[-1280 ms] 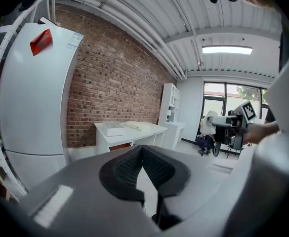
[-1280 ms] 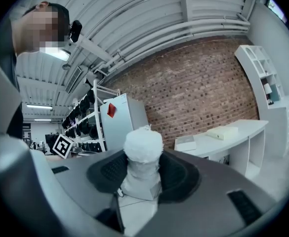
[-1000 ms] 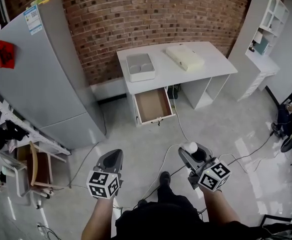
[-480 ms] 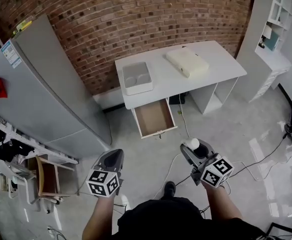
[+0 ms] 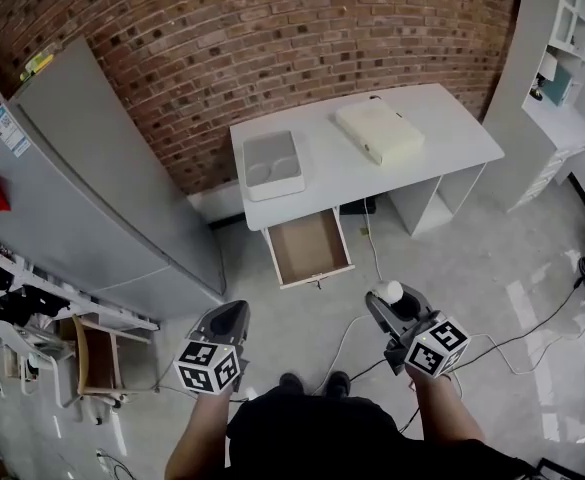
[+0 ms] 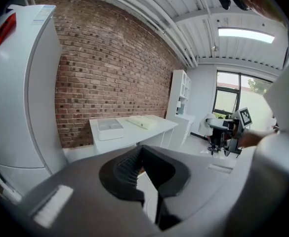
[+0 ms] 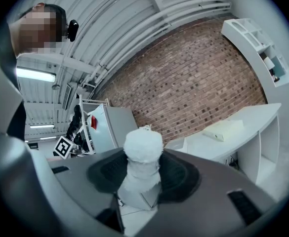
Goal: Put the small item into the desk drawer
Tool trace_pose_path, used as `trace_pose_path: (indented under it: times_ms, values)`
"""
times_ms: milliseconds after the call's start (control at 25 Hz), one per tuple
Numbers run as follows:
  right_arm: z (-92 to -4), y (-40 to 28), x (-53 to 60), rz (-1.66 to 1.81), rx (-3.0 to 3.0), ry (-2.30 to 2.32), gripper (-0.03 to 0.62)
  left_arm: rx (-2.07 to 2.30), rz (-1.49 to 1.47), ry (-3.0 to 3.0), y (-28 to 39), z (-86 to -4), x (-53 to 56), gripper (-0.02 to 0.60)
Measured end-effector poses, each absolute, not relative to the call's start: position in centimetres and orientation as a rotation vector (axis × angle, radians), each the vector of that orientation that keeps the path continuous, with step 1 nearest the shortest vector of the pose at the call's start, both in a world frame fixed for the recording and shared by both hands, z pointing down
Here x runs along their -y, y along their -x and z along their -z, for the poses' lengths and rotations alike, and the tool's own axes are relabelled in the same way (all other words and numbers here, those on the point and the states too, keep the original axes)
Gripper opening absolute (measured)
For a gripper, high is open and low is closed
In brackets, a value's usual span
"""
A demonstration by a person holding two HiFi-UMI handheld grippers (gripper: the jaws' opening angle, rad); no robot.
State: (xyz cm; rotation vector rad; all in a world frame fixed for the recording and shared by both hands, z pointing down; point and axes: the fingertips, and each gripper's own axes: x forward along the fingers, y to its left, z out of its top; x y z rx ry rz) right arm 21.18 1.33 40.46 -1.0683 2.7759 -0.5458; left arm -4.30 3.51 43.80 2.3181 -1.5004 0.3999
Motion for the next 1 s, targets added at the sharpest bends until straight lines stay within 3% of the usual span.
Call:
trace_pose_path:
  times_ms: [720, 1000]
  values:
    - [-40.9, -12.0, 10.4, 0.555, -2.878, 1.207, 0.172, 1.377, -0.21, -2.384, 10.7, -44.8, 12.2, 0.01]
    - [-44.0, -7.5, 13.5, 0.653, -2.956, 1.197, 0.172, 1.368, -0.266, -2.289, 14.1, -49.4, 14.2, 0.011]
